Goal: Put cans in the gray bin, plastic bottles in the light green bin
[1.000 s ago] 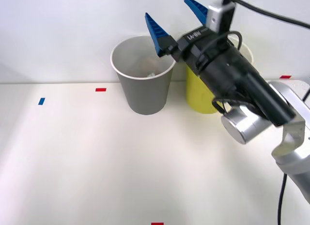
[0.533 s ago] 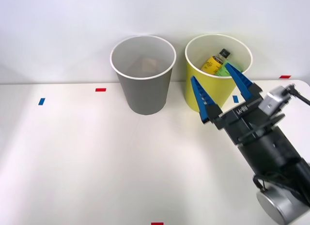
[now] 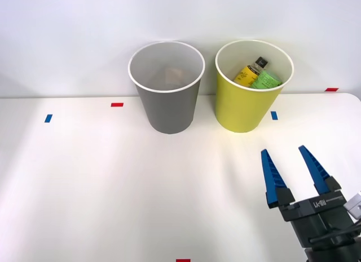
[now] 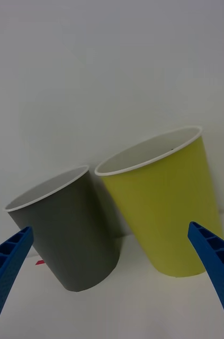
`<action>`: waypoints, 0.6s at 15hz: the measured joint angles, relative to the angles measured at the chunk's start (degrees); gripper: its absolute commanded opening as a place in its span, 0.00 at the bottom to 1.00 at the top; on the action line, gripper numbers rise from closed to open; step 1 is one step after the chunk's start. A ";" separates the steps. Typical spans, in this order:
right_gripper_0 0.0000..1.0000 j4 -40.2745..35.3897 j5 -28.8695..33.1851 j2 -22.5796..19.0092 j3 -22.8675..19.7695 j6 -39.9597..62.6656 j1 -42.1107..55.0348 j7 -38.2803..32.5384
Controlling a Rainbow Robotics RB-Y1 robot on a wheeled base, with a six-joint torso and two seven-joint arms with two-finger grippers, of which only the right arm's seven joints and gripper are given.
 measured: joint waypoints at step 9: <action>1.00 0.03 2.55 5.78 -1.02 0.46 9.85 -0.37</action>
